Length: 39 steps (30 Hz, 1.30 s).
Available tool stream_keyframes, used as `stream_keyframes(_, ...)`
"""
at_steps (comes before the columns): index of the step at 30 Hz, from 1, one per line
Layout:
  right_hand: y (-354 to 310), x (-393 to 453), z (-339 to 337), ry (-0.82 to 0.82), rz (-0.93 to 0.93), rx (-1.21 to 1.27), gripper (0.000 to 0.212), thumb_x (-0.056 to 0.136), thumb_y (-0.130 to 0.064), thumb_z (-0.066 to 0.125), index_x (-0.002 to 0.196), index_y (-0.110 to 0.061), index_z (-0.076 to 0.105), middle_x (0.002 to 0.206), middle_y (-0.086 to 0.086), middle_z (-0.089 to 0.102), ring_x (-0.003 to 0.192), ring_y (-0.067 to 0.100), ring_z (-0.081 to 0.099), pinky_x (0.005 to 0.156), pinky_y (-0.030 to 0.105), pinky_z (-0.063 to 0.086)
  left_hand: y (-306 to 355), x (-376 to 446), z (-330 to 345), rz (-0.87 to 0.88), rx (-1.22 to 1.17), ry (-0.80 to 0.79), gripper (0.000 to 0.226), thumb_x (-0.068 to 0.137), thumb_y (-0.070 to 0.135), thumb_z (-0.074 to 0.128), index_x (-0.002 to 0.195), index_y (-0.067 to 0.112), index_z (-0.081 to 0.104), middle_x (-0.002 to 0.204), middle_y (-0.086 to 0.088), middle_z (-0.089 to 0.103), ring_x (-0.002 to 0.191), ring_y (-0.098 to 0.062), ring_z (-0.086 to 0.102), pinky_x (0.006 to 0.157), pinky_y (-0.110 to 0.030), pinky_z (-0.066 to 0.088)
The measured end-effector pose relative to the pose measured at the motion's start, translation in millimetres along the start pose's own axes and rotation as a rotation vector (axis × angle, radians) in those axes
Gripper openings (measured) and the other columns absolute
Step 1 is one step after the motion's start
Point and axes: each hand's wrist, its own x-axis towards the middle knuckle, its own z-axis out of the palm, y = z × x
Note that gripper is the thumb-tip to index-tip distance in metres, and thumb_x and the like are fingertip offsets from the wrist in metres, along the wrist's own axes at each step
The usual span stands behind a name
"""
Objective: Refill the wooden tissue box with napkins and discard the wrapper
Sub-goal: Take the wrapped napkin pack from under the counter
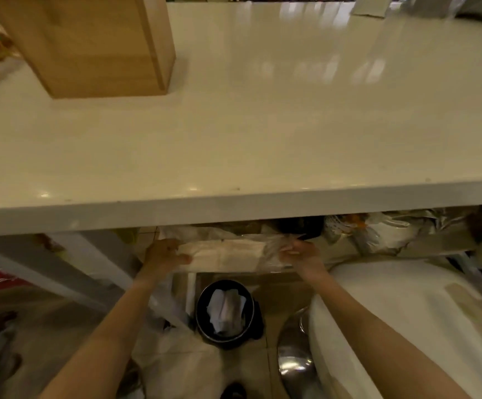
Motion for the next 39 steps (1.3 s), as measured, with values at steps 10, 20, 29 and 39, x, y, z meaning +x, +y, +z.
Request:
stream_keyframes(10,-77,-111,-118,-0.157,-0.148,-0.097,0.011,0.072,-0.004,0.075,0.082,-0.003,0.072,0.078,0.004,0.070,0.068,0.003,0.064,0.069,0.019,0.050,85,-148,-57,0.142,0.045,-0.187,0.055,0.071,0.023,0.076,0.116,0.001,0.054,0.107,-0.009,0.057,0.109,-0.032,0.055,0.085,-0.032,0.044)
stream_keyframes(20,-194,-195,-223,-0.205,-0.322,-0.173,0.011,0.073,-0.011,0.075,0.080,-0.003,0.071,0.077,0.006,0.076,0.073,0.014,0.071,0.068,0.016,0.053,179,-236,-138,0.512,0.010,-0.299,0.054,0.050,0.065,0.070,0.082,0.022,0.069,0.080,-0.001,0.072,0.070,-0.011,0.066,0.060,-0.017,0.049)
stream_keyframes(29,-268,-165,-238,-0.020,-0.321,-0.006,0.011,0.082,-0.011,0.066,0.092,-0.012,0.069,0.079,0.006,0.074,0.072,0.015,0.070,0.062,0.020,0.056,256,-204,-167,0.489,-0.318,-0.069,0.005,0.078,0.025,0.067,0.077,0.023,0.062,0.070,0.009,0.071,0.070,-0.006,0.067,0.053,-0.016,0.050)
stream_keyframes(39,-286,-82,-215,0.211,-0.158,0.049,0.013,0.078,0.000,0.066,0.088,-0.008,0.064,0.064,0.005,0.065,0.045,0.007,0.058,0.047,0.019,0.045,276,-127,-140,0.332,-0.459,-0.040,0.036,0.077,0.035,0.064,0.086,0.000,0.061,0.081,-0.021,0.067,0.066,-0.028,0.061,0.063,-0.036,0.048)
